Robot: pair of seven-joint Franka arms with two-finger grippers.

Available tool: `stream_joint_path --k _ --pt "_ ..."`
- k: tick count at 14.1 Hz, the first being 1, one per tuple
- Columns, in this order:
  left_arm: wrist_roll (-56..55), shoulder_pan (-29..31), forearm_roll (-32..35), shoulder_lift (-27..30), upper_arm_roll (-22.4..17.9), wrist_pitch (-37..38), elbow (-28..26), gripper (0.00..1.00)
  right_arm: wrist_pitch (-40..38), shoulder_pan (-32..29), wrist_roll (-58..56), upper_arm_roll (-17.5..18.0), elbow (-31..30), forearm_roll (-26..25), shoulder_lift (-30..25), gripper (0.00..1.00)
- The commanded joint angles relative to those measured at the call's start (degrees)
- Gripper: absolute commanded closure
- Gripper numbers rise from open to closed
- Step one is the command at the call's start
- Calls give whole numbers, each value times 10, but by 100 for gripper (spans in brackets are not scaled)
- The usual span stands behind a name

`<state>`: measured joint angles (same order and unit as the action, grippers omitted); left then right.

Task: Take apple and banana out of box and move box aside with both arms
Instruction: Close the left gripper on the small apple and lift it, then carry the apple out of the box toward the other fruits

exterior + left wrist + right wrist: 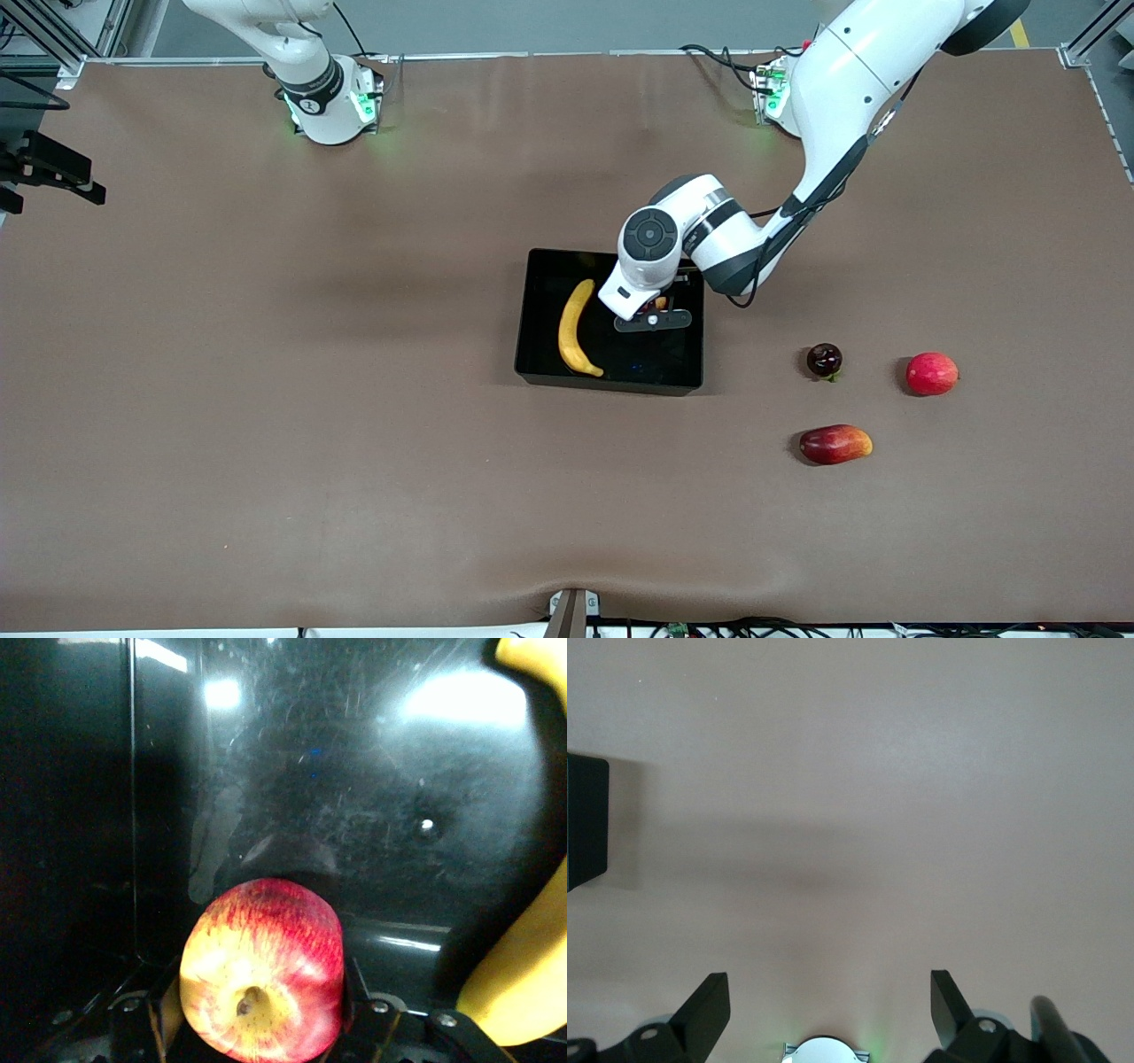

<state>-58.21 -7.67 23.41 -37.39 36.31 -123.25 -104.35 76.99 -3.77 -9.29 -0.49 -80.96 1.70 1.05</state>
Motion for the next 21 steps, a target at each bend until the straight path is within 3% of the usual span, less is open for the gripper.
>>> stream_joint_path --k 1,7,14,18,21 --pt "-13 1 12 52 2 20 4 100 -3 -4 7 3 -2 -6 -4 0" --pt "91 28 10 131 1 194 126 100 -3 -5 7 3 -2 -6 -3 0" --pt "319 187 -34 158 3 195 136 100 -3 -4 7 3 -2 -6 -3 0" --pt "407 261 -18 132 1 187 128 100 -3 -3 7 3 -2 -6 -3 0" --pt "428 292 44 94 0 145 122 100 -3 -3 7 3 -1 -6 -3 0"
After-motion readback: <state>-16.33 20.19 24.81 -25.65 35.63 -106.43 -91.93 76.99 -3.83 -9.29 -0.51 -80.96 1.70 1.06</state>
